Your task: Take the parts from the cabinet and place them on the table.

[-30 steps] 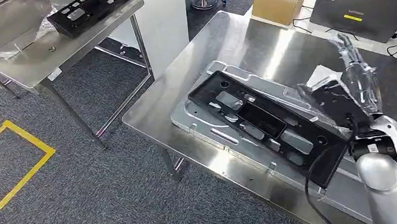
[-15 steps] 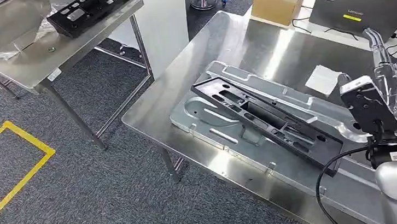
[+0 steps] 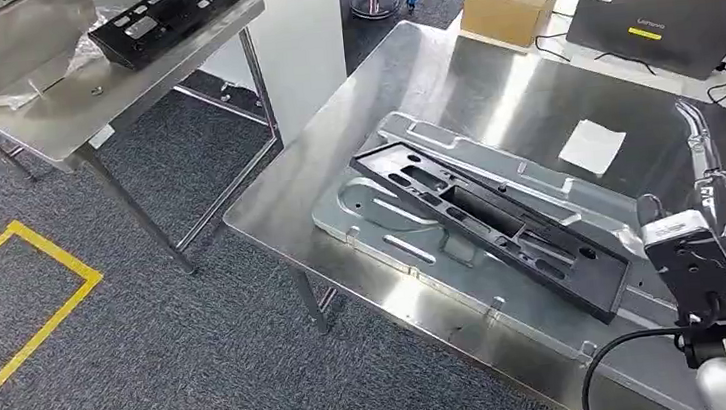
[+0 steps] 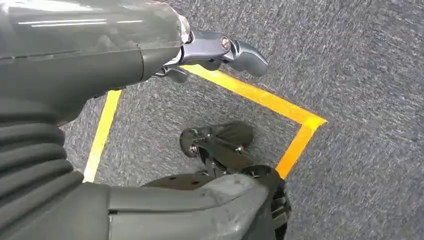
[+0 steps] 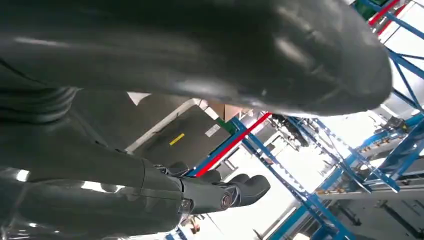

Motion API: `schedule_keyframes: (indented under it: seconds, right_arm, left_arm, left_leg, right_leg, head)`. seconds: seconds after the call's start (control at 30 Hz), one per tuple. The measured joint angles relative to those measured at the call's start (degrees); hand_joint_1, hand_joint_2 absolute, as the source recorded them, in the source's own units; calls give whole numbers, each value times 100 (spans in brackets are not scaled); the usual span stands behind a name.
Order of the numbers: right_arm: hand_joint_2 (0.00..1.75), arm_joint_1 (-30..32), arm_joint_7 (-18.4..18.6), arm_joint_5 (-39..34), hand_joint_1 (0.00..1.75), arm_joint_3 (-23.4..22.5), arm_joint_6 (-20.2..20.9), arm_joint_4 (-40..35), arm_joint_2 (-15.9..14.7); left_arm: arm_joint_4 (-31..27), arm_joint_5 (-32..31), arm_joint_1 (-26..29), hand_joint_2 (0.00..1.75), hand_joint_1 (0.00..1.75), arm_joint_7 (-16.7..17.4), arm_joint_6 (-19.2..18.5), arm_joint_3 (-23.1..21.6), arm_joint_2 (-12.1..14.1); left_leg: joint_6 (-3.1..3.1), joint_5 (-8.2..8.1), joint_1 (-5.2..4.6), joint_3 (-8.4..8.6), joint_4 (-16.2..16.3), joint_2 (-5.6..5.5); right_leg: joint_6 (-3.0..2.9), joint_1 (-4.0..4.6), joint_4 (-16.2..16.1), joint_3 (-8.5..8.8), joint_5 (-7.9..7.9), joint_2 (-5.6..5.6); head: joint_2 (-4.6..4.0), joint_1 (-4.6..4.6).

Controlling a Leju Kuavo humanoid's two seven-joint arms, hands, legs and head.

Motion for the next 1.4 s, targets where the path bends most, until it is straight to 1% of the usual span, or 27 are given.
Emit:
schedule_keyframes:
  seconds: [0.37, 0.47, 0.5, 0.53, 0.57, 0.63, 0.67, 0.7, 0.73, 0.77, 0.8, 0.83, 0.87, 0.9, 0.93, 1.0, 1.03, 1.07, 1.13, 1.17, 1.2, 1.23, 1.27, 1.3, 1.33, 1.37, 1.4]
  right_arm:
    - [0, 1055, -452, 181, 0, 11, -398, -579, 481]
    - [0, 1297, -479, 247, 0, 31, -420, -745, 571]
    - [0, 1335, -431, 289, 0, 39, -417, -791, 582]
    - [0, 1417, -394, 340, 0, 48, -415, -828, 599]
    - [0, 1496, -385, 365, 0, 53, -413, -850, 610]
    - [0, 1695, -405, 404, 0, 74, -415, -855, 667]
    - [0, 1767, -402, 431, 0, 105, -411, -855, 693]
    - [0, 1821, -391, 466, 0, 142, -402, -855, 719]
    - [0, 1863, -374, 481, 0, 181, -400, -865, 743]
    - [0, 1917, -343, 514, 0, 219, -398, -883, 763]
    - [0, 1971, -308, 544, 0, 256, -396, -903, 780]
    - [0, 2017, -261, 566, 0, 310, -398, -916, 796]
    - [0, 2055, -223, 579, 0, 352, -402, -916, 813]
    - [0, 2140, -190, 588, 0, 383, -431, -933, 835]
    - [0, 2187, -166, 588, 0, 396, -437, -940, 848]
    - [0, 2294, -127, 562, 0, 411, -444, -946, 877]
    - [0, 2335, -120, 553, 0, 418, -439, -951, 888]
    - [0, 2371, -112, 549, 0, 426, -431, -951, 898]
    - [0, 2455, -101, 546, 0, 437, -391, -966, 923]
    - [0, 2495, -92, 546, 0, 442, -369, -966, 940]
    - [0, 2540, -83, 546, 0, 444, -337, -966, 951]
    - [0, 2574, -77, 546, 0, 448, -317, -968, 964]
    - [0, 2616, -70, 546, 0, 450, -297, -981, 977]
    - [0, 2648, -61, 544, 0, 452, -288, -995, 995]
    - [0, 2671, -51, 544, 0, 457, -284, -1010, 1010]
    - [0, 2694, -42, 544, 0, 457, -280, -1014, 1019]
    - [0, 2719, -29, 544, 0, 457, -273, -1023, 1032]
  left_arm:
    - [0, 42, -2, 0, 0, 2, -68, 37, 0]
    - [0, 48, 1, 0, 0, 20, -68, 81, 0]
    - [0, 48, -2, 0, 0, 37, -68, 92, -2]
    - [0, 50, -18, 0, 0, 48, -70, 101, -33]
    - [0, 53, -18, 0, 0, 52, -81, 114, -35]
    - [0, 57, -9, 0, 0, 59, -98, 153, -37]
    - [0, 59, -2, 0, 0, 90, -98, 164, -46]
    - [0, 59, 0, 0, 0, 107, -94, 177, -50]
    - [0, 61, -2, 0, 0, 122, -81, 184, -50]
    - [0, 64, -7, 0, 0, 144, -66, 188, -52]
    - [0, 64, -14, 0, 0, 157, -57, 197, -52]
    - [0, 66, -18, 0, 0, 175, -27, 210, -48]
    - [2, 66, -5, 0, 0, 199, -2, 228, -24]
    - [0, 66, -3, 0, 0, 203, 11, 238, -35]
    - [0, 66, -9, 0, 0, 212, 22, 247, -35]
    - [0, 66, 6, 0, 0, 230, 37, 267, -37]
    - [0, 68, 7, 0, 0, 236, 37, 276, -37]
    - [0, 68, 6, 0, 0, 240, 39, 278, -37]
    - [0, 68, 5, 0, 0, 243, 46, 282, -44]
    - [0, 70, 2, 0, 0, 243, 61, 286, -44]
    - [0, 70, 0, 0, 0, 243, 79, 289, -44]
    - [0, 70, -1, 0, 0, 243, 94, 289, -44]
    - [0, 70, -1, 0, 0, 243, 103, 289, -48]
    - [0, 70, -3, 0, 0, 243, 114, 291, -50]
    - [0, 70, -9, 0, 0, 243, 124, 291, -48]
    - [2, 72, -21, 0, 0, 245, 131, 291, -33]
    - [0, 74, -37, 0, 0, 249, 135, 293, -42]
  left_leg:
    - [34, -26, -28, -13, 28, -5]
    - [76, 15, -42, 5, 16, -4]
    - [100, 88, 15, 19, -91, 3]
    - [116, 144, 38, 44, -159, 41]
    - [155, 176, 51, 30, -190, 45]
    - [148, 215, 64, -42, -183, 44]
    - [131, 233, 66, -76, -177, 47]
    - [108, 254, 77, -117, -164, 57]
    - [80, 272, 97, -164, -139, 64]
    - [57, 286, 125, -215, -104, 69]
    - [22, 298, 157, -266, -62, 69]
    - [-30, 304, 163, -300, 4, 68]
    - [-93, 320, 161, -322, 17, 46]
    - [-132, 332, 157, -300, 31, 50]
    - [-179, 362, 154, -314, 57, 49]
    - [-292, 445, 174, -334, 5, 54]
    - [-322, 328, 202, -380, 91, 17]
    - [-320, -7, 202, -480, 312, -20]
    - [-321, -677, 194, -720, 1153, -73]
    - [-312, -880, 188, -811, 1580, -93]
    - [-287, -907, 176, -806, 1824, -96]
    - [-254, -799, 161, -692, 1794, -98]
    - [-199, -607, 138, -451, 1532, -102]
    - [-131, -442, 100, -131, 1108, -105]
    - [-24, -380, 61, 283, 556, -126]
    - [78, -573, 14, 666, 19, -150]
    - [35, -555, -2, 764, -154, -122]
  right_leg:
    - [9, -28, -6, 11, 0, -10]
    - [64, -39, -41, 31, 51, -9]
    - [93, 3, -49, 36, 66, 3]
    - [106, -29, 18, 24, -84, 23]
    - [126, -36, 250, -59, -334, 21]
    - [187, -92, 1124, -374, -887, 19]
    - [220, -124, 1444, -480, -1018, 18]
    - [247, -158, 1551, -484, -1020, 16]
    - [278, -183, 1404, -360, -895, 11]
    - [321, -215, 1013, -106, -692, 4]
    - [367, -253, 478, 237, -491, -14]
    - [419, -296, -51, 581, -426, -61]
    - [373, -217, -54, 596, -440, -49]
    - [269, -210, -5, 528, -366, -31]
    - [223, -207, -61, 515, -417, -26]
    - [105, -193, -26, 433, -347, -2]
    - [14, -205, -39, 380, -281, -18]
    - [-46, -185, -39, 305, -227, -3]
    - [-115, -130, -31, 168, -115, 6]
    - [-135, -90, -20, 86, -55, 15]
    - [-149, -50, -3, -7, 4, 26]
    - [-155, -25, 12, -86, 50, 41]
    - [-160, 9, 27, -172, 101, 48]
    - [-164, 41, 37, -243, 156, 63]
    - [-164, 62, 38, -304, 217, 84]
    - [-143, 73, 46, -330, 265, 83]
    - [-114, 65, 35, -328, 317, 81]
  head:
    - [0, -2]
    - [0, -4]
    - [0, 0]
    - [0, -2]
    - [0, 15]
    - [0, 22]
    - [0, 20]
    - [0, 17]
    - [0, 15]
    - [0, 17]
    - [0, 17]
    - [0, 26]
    - [2, 44]
    - [0, 24]
    - [0, 24]
    - [0, 20]
    - [0, -2]
    - [0, -11]
    - [0, -43]
    - [0, -50]
    - [0, -50]
    - [0, -50]
    - [0, -50]
    - [0, -55]
    - [0, -48]
    - [0, -44]
    - [2, -44]
